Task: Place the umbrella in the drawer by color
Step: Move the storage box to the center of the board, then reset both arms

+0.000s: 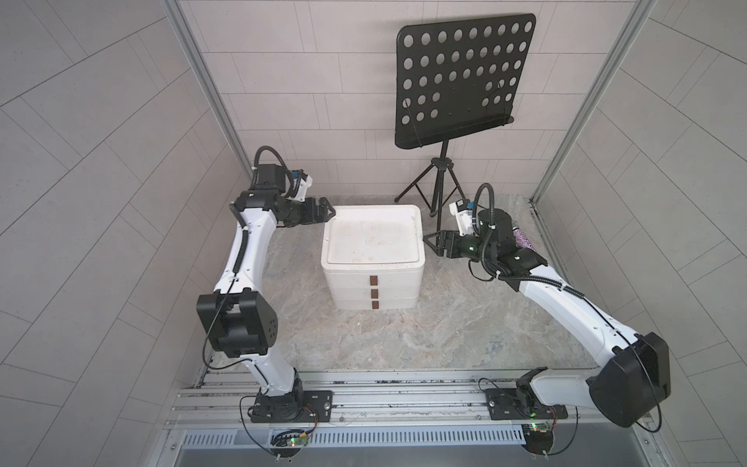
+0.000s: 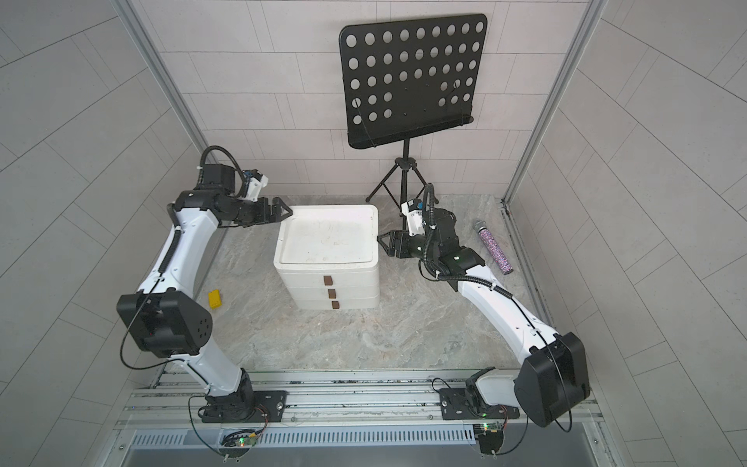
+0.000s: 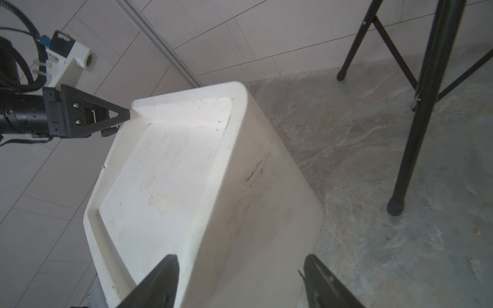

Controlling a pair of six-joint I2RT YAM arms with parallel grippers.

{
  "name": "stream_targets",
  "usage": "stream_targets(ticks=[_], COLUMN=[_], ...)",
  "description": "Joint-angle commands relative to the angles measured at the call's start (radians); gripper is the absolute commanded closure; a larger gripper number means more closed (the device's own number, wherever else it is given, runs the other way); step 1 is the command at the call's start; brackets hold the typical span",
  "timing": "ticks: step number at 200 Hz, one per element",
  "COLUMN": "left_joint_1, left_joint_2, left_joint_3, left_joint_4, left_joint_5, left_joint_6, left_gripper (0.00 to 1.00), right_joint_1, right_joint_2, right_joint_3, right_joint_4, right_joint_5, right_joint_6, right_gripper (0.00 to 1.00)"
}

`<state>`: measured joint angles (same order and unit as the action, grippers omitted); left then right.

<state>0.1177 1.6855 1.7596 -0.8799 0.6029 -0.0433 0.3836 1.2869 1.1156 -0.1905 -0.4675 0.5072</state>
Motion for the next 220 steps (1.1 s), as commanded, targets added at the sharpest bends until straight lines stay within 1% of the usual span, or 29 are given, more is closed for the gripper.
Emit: stream_targets(ticks=[1,19,34,49,58,68,75,92,104,114,138,156,166,182,194,208,220], left_joint_1=[0.068,0.123,0.156,0.175,0.184,0.198,0.209,0.221,0.221,0.222,0.218,0.217,0.210,0.172,0.118,0.048,0.013], left_joint_2=[-0.096,-0.159,-0.218,-0.281,-0.321,-0.372,-0.411,-0.510,-0.569,-0.605,-0.639,-0.644,-0.644,-0.632,-0.611,-0.582,-0.554], left_joint_3=[-0.072,-0.152,-0.224,-0.303,-0.364,-0.446,-0.513,-0.686,-0.811,-0.904,-1.060,-1.168,-1.222,-1.303,-1.355,-1.395,-1.429], left_joint_4=[0.091,0.157,0.207,0.252,0.292,0.361,0.418,0.571,0.686,0.769,0.889,1.014,1.101,1.239,1.320,1.376,1.456], left_joint_5=[-0.015,-0.045,-0.098,-0.200,-0.258,-0.295,-0.307,-0.343,-0.364,-0.392,-0.359,-0.382,-0.414,-0.455,-0.501,-0.578,-0.626], left_joint_6=[-0.028,-0.035,-0.034,-0.025,-0.026,-0.030,-0.034,-0.054,-0.065,-0.095,-0.157,-0.204,-0.207,-0.186,-0.157,-0.112,-0.094], left_gripper=[0.01,0.01,0.01,0.00,0.00,0.00,0.01,0.02,0.02,0.01,0.01,0.00,0.00,0.00,0.00,0.00,0.00], right_joint_1=[0.002,0.003,0.003,0.002,0.002,0.002,0.002,-0.003,-0.017,-0.031,-0.075,-0.087,-0.093,-0.109,-0.113,-0.121,-0.136], right_joint_2=[-0.056,-0.081,-0.116,-0.170,-0.209,-0.250,-0.276,-0.326,-0.343,-0.347,-0.361,-0.383,-0.399,-0.412,-0.418,-0.422,-0.425], right_joint_3=[0.004,-0.006,-0.057,-0.167,-0.236,-0.312,-0.359,-0.448,-0.485,-0.524,-0.617,-0.688,-0.719,-0.757,-0.781,-0.813,-0.827], right_joint_4=[-0.047,-0.062,-0.026,0.088,0.169,0.240,0.286,0.350,0.372,0.362,0.411,0.467,0.487,0.509,0.525,0.557,0.572], right_joint_5=[0.126,0.223,0.339,0.441,0.468,0.481,0.500,0.610,0.668,0.715,0.771,0.809,0.834,0.862,0.880,0.903,0.903], right_joint_6=[-0.067,-0.097,-0.069,-0.065,-0.104,-0.176,-0.224,-0.273,-0.299,-0.294,-0.273,-0.296,-0.301,-0.293,-0.302,-0.308,-0.317], right_gripper=[0.00,0.00,0.00,0.00,0.00,0.00,0.00,0.00,0.00,0.00,0.00,0.00,0.00,0.00,0.00,0.00,0.00])
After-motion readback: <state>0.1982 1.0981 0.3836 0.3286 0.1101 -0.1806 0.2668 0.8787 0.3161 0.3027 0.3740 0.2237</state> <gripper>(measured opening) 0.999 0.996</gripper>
